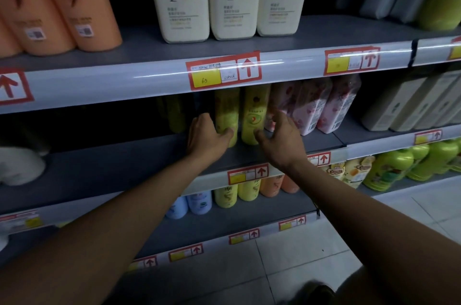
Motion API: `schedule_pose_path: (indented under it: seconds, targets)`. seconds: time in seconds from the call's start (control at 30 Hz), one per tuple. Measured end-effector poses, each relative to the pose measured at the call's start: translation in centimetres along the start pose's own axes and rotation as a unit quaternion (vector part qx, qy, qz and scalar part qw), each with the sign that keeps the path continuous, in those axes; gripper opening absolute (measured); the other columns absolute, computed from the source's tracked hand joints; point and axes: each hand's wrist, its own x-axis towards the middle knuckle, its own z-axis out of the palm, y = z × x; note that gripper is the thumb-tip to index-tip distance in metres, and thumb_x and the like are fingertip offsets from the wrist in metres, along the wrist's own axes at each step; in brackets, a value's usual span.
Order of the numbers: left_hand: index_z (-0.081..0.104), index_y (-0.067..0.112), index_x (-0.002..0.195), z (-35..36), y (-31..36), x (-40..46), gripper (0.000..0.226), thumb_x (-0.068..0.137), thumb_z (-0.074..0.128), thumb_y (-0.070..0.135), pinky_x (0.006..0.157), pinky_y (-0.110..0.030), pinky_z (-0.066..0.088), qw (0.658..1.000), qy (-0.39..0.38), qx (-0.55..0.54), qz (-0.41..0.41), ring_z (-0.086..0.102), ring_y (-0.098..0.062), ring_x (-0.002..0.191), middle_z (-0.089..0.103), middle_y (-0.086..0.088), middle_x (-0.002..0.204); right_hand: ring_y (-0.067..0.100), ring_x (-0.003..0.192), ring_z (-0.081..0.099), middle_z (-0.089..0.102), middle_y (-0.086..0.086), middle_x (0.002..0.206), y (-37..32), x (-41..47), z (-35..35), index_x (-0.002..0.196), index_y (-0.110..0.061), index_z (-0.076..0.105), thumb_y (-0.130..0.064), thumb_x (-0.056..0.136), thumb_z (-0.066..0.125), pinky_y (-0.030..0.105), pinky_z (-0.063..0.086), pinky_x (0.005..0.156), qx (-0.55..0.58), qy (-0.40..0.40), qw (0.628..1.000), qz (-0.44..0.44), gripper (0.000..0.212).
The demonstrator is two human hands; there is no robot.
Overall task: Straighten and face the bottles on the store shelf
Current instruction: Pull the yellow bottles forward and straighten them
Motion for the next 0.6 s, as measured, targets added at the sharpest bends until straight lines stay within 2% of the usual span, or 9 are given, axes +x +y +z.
schedule_pose_path:
  seconds: [0.13, 0.33, 0.5, 0.6]
  targets:
    - [0.054, 0.009, 0.093, 1.2, 0.1, 1.1, 0.043, 0.082, 0.076, 0.043, 0.075, -0.036, 0.05, 1.0, 0.02, -0.015, -0.018, 0.061, -0.032, 0.101, 0.062, -0.015, 0.106, 0.03, 0.111, 0.058, 0.06, 0.012, 0.12, 0.2, 1.6, 1.5, 0.12, -0.014, 0.052, -0.035, 0.084, 0.071, 0.039, 0.051, 0.09, 0.015, 0.011, 1.0, -0.019, 0.046]
    - [0.067, 0.009, 0.086, 2.5, -1.1, 2.3, 0.044, 0.076, 0.078, 0.051, 0.06, -0.031, 0.05, 0.998, 0.033, -0.048, -0.021, 0.067, -0.026, 0.081, 0.068, -0.008, 0.086, 0.033, 0.104, 0.059, 0.061, 0.014, 0.114, 0.3, 2.6, 3.2, 0.108, -0.014, 0.043, -0.037, 0.084, 0.074, 0.035, 0.044, 0.075, 0.039, 0.03, 0.999, -0.005, 0.045]
    - [0.068, 0.013, 0.079, 2.8, -1.4, 2.3, 0.046, 0.071, 0.074, 0.058, 0.056, -0.039, 0.057, 0.997, 0.04, -0.066, -0.015, 0.067, -0.022, 0.07, 0.067, -0.004, 0.075, 0.032, 0.102, 0.061, 0.063, 0.013, 0.111, 0.2, 3.0, 3.8, 0.102, -0.019, 0.038, -0.04, 0.086, 0.074, 0.033, 0.04, 0.073, 0.052, 0.047, 0.997, 0.009, 0.045]
    - [0.067, 0.012, 0.074, 2.5, -1.1, 2.1, 0.047, 0.069, 0.074, 0.058, 0.055, -0.042, 0.057, 0.996, 0.045, -0.07, -0.019, 0.066, -0.021, 0.065, 0.066, -0.004, 0.071, 0.032, 0.101, 0.062, 0.065, 0.012, 0.112, 0.0, 2.9, 3.7, 0.102, -0.019, 0.04, -0.04, 0.085, 0.074, 0.038, 0.049, 0.077, 0.058, 0.056, 0.997, 0.012, 0.044]
